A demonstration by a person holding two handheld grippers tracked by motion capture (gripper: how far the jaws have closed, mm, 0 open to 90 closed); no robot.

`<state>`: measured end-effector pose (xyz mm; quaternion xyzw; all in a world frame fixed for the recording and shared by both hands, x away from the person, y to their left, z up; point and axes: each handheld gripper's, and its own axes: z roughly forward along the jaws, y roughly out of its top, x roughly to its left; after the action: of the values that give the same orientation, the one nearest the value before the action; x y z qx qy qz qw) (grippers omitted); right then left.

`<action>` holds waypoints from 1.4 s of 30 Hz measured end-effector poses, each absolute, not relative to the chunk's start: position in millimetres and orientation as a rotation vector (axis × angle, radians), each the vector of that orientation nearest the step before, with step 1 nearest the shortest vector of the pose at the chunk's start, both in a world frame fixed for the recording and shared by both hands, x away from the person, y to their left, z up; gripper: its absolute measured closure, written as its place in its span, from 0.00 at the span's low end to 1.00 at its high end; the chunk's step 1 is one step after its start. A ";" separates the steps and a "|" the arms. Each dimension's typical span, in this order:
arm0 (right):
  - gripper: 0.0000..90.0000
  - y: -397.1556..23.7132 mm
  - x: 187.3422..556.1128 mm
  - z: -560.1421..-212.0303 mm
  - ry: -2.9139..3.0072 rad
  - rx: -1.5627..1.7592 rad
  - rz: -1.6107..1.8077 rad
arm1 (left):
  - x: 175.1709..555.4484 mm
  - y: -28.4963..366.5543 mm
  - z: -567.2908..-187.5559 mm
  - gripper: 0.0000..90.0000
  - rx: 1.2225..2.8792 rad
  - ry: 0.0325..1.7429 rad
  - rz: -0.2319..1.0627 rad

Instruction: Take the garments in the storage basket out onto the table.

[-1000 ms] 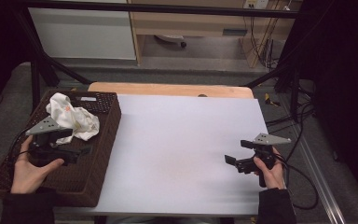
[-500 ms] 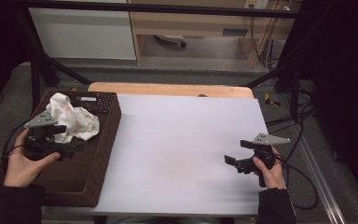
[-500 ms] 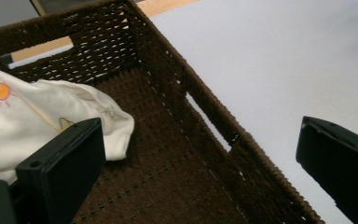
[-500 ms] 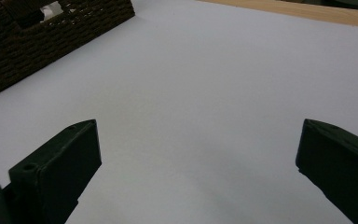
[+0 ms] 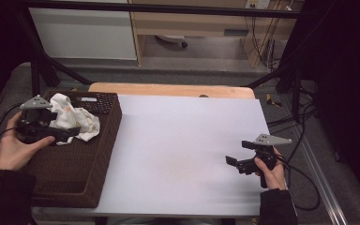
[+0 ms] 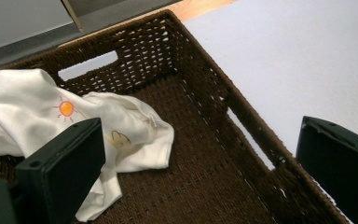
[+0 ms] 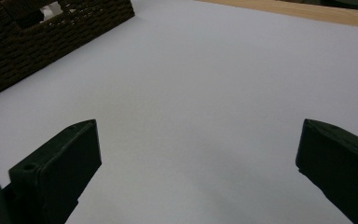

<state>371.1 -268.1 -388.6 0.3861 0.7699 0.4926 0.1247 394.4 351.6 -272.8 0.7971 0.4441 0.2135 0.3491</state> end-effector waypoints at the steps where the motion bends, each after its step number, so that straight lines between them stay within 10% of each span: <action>1: 0.01 -268.0 371.1 -388.6 2.244 1.124 1.436 | 396.6 352.3 -272.8 0.01 2.064 1.157 0.554; 42: 0.01 -266.6 372.1 -390.4 2.254 1.128 1.423 | 465.8 400.8 -326.9 0.03 2.045 1.493 0.633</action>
<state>372.1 -266.6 -390.4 0.3869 0.7727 0.4879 0.1232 465.8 400.8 -326.9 0.7560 0.5520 0.2339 0.2626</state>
